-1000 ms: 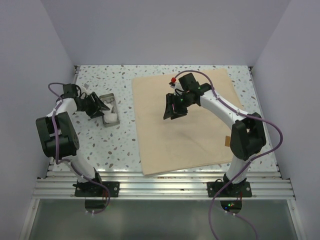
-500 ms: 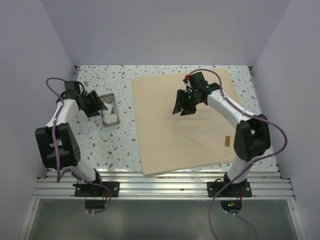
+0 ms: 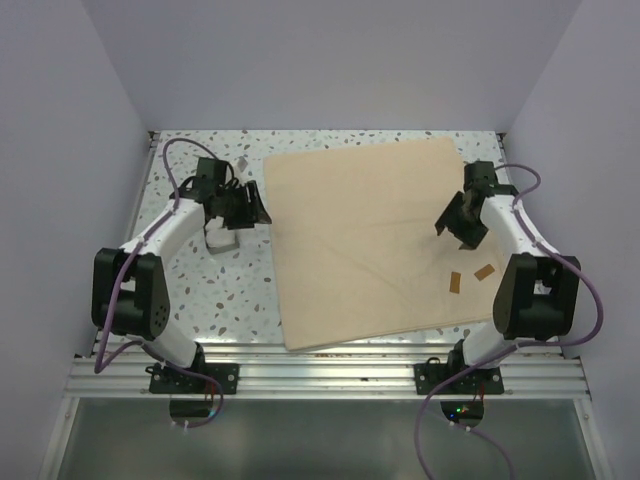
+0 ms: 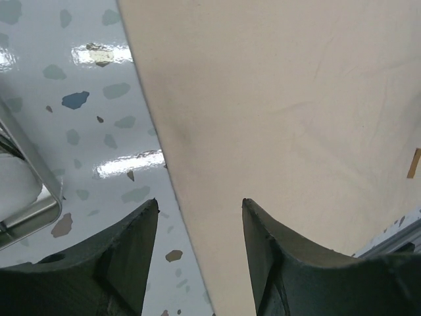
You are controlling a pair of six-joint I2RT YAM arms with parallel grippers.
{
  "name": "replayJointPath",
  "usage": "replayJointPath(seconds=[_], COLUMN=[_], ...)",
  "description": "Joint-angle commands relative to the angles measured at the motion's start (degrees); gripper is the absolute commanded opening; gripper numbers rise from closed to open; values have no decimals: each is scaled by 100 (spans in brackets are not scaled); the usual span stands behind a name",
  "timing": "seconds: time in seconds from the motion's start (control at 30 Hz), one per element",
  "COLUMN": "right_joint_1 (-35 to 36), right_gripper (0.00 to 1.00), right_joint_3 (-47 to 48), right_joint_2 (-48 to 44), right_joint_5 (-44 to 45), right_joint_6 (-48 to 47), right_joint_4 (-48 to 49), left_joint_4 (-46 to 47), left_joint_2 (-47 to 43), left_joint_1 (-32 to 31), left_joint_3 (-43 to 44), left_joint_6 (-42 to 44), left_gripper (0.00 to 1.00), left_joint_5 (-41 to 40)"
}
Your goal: Prepare the surgical pack
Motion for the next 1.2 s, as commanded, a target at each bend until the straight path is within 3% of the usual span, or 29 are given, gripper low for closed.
replayJointPath(seconds=[0.0, 0.03, 0.1, 0.4, 1.03, 1.1, 1.17], right_joint_1=[-358, -428, -464, -490, -745, -841, -894], right_gripper=[69, 76, 79, 65, 57, 53, 40], right_joint_3=[-383, -454, -691, -1491, -1570, -1562, -1562], right_joint_2=[-258, -258, -267, -162, 330, 401, 445], right_joint_5=[330, 321, 225, -197, -373, -469, -514], right_joint_6=[-450, -590, -688, -1004, -1795, -1857, -1857], right_joint_4=[-418, -410, -252, 311, 794, 812, 812], left_joint_4=[529, 486, 433, 538, 608, 635, 635], left_joint_2=[-6, 29, 82, 355, 223, 206, 197], left_joint_1=[-74, -83, -100, -241, -258, -267, -285], left_joint_3=[-89, -81, -80, -19, -239, -247, -265], left_joint_6=[-91, -56, -12, -47, -152, -196, -205], left_gripper=[58, 58, 58, 57, 57, 57, 57], left_joint_5=[234, 269, 339, 533, 471, 489, 498])
